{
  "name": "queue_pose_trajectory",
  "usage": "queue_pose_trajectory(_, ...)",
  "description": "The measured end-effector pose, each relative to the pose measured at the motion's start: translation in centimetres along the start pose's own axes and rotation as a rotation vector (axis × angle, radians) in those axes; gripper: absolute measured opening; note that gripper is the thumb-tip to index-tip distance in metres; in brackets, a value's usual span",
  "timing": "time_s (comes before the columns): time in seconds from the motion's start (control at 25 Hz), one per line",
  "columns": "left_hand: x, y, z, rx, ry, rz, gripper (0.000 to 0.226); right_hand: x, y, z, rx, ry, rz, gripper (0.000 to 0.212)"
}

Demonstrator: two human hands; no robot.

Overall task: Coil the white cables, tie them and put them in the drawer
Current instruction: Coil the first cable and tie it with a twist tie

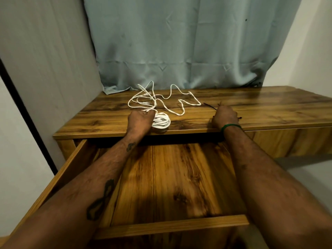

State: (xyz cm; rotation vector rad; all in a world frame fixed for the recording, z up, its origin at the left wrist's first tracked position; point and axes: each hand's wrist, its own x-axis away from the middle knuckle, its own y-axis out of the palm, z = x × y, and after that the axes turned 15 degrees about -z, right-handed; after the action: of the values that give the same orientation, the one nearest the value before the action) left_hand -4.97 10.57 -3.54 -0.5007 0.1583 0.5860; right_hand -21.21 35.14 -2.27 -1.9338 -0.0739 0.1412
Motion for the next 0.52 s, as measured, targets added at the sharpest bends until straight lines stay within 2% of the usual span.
queue_pose_trajectory(0.36, -1.6, -0.2, 1.2, -0.027, -0.007, 0.013, 0.048, -0.3, 1.3, 1.4, 0.055, -0.211, 0.156, 0.023)
queue_pose_trajectory(0.44, -2.2, -0.2, 1.9, 0.056, -0.03, 0.027, 0.048, -0.6, 1.0, 1.6, -0.071, -0.266, 0.244, 0.025)
queue_pose_trajectory(0.52, -2.1, 0.3, 2.0, 0.116, -0.054, 0.058, 0.048, -0.7, -0.1, 1.5, -0.417, -0.256, 0.292, 0.032)
